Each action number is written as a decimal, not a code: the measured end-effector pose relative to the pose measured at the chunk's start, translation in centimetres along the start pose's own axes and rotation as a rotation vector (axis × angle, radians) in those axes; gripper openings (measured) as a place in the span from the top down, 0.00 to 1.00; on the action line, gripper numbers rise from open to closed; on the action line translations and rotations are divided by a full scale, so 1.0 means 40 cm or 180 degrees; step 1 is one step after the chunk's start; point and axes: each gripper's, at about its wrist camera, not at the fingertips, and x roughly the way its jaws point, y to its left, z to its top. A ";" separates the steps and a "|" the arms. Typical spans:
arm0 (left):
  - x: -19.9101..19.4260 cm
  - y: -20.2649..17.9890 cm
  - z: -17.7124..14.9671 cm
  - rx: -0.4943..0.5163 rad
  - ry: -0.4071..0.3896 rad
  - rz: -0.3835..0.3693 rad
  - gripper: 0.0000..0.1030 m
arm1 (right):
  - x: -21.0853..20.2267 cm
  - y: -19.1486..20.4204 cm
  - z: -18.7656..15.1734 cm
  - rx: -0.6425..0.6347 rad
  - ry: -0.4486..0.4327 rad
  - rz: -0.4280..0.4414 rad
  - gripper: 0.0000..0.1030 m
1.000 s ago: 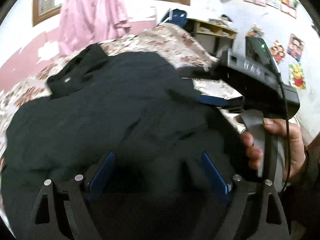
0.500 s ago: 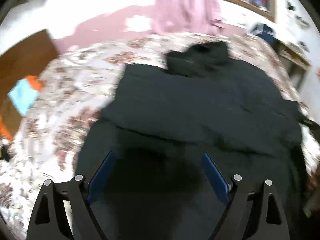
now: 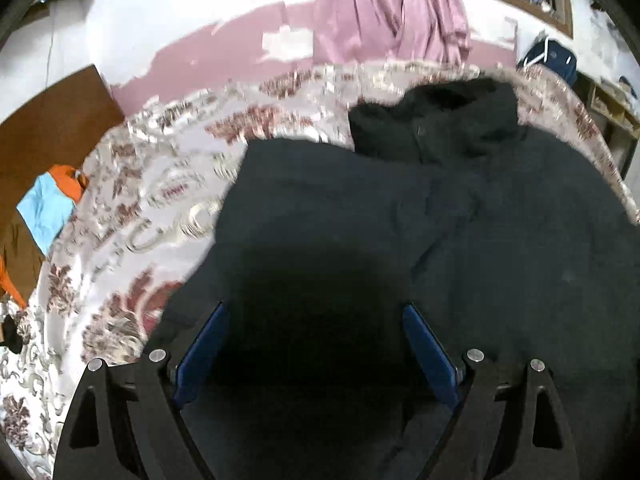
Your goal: Fold large clothes
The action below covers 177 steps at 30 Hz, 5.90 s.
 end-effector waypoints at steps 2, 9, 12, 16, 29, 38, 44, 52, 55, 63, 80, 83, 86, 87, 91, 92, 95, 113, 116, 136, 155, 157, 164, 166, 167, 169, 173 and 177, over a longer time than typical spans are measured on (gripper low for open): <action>-0.009 -0.009 -0.008 -0.0036 -0.0097 0.0043 0.15 | -0.016 0.005 0.002 -0.0034 -0.0090 -0.0036 0.90; -0.094 -0.056 -0.012 -0.0251 -0.0564 -0.0738 0.15 | -0.066 0.086 -0.008 -0.0423 -0.0388 0.0226 0.43; -0.052 -0.105 -0.012 -0.0178 -0.0312 -0.0818 0.15 | -0.036 0.114 -0.023 -0.0566 -0.0185 0.0268 0.43; 0.007 -0.153 -0.031 0.0006 -0.0119 -0.0635 0.13 | 0.021 0.118 -0.042 -0.0596 0.0271 0.0221 0.43; 0.070 -0.215 -0.043 0.0182 0.0055 -0.0314 0.08 | 0.070 0.152 -0.074 -0.0987 0.0530 -0.0181 0.40; -0.034 -0.117 -0.092 -0.0723 0.0802 -0.1125 0.04 | -0.002 0.146 -0.078 -0.0752 0.0588 -0.0058 0.15; -0.205 -0.062 -0.224 -0.1100 0.0985 -0.1556 0.04 | -0.175 0.188 -0.140 -0.0592 0.0457 0.0062 0.08; -0.473 0.028 -0.363 -0.1027 0.0724 -0.1335 0.04 | -0.490 0.233 -0.188 -0.0606 0.0063 -0.0092 0.05; -0.545 0.060 -0.404 -0.0965 0.0664 -0.1268 0.03 | -0.574 0.238 -0.200 -0.0541 0.0045 -0.0100 0.04; -0.631 0.111 -0.461 -0.0781 0.0562 -0.1358 0.01 | -0.684 0.254 -0.247 -0.0481 0.0107 -0.0037 0.04; -0.650 0.138 -0.481 -0.0872 0.0520 -0.1398 0.00 | -0.715 0.268 -0.269 -0.0542 0.0034 0.0056 0.04; -0.656 0.138 -0.477 -0.0855 0.0488 -0.1307 0.00 | -0.712 0.269 -0.273 -0.0535 0.0029 0.0057 0.04; -0.651 0.141 -0.456 -0.0824 0.0517 -0.1279 0.00 | -0.713 0.263 -0.276 -0.0484 0.0035 0.0057 0.04; -0.650 0.142 -0.447 -0.0813 0.0518 -0.1267 0.00 | -0.713 0.259 -0.276 -0.0468 0.0038 0.0051 0.04; -0.653 0.156 -0.372 -0.0791 0.0433 -0.1294 0.00 | -0.700 0.246 -0.251 -0.0421 0.0078 -0.0016 0.03; -0.653 0.155 -0.356 -0.0781 0.0406 -0.1310 0.00 | -0.694 0.241 -0.242 -0.0414 0.0096 -0.0033 0.03; -0.636 0.166 -0.292 -0.0743 0.0306 -0.1302 0.00 | -0.669 0.232 -0.206 -0.0471 0.0105 -0.0111 0.03; -0.192 0.207 0.107 -0.0864 -0.0067 -0.1149 0.00 | -0.246 0.169 0.063 -0.0338 0.0515 -0.0103 0.03; -0.123 0.172 0.202 -0.0718 -0.0208 -0.1186 0.00 | -0.130 0.188 0.136 -0.0258 0.0513 0.0067 0.03; 0.334 -0.019 0.465 -0.0181 0.0239 -0.1207 0.53 | 0.611 0.471 0.391 -0.0724 0.1245 0.0292 0.08; 0.160 0.108 0.308 -0.0350 -0.0147 -0.1421 0.94 | 0.371 0.401 0.298 -0.1416 0.0916 0.0156 0.94; 0.182 0.099 0.278 -0.0350 -0.0033 -0.1374 0.94 | 0.358 0.392 0.271 -0.1451 0.1015 0.0160 0.95; 0.278 0.056 0.217 -0.0302 0.0109 -0.1265 0.93 | 0.457 0.347 0.183 -0.1377 0.1349 0.0028 0.95; 0.303 0.055 0.215 -0.0321 0.0157 -0.1314 0.93 | 0.479 0.332 0.160 -0.1229 0.1342 0.0112 0.95; 0.308 0.055 0.214 -0.0341 0.0162 -0.1333 0.92 | 0.486 0.324 0.159 -0.1168 0.1330 0.0149 0.95; 0.323 0.060 0.210 -0.0404 0.0191 -0.1411 0.91 | 0.497 0.321 0.150 -0.1131 0.1301 0.0167 0.95; 0.313 0.078 0.207 -0.0517 0.0191 -0.1580 0.91 | 0.491 0.317 0.137 -0.1073 0.1190 0.0247 0.95; 0.262 0.100 0.219 -0.0523 0.0395 -0.1564 0.83 | 0.409 0.308 0.170 -0.1040 0.0892 0.0550 0.79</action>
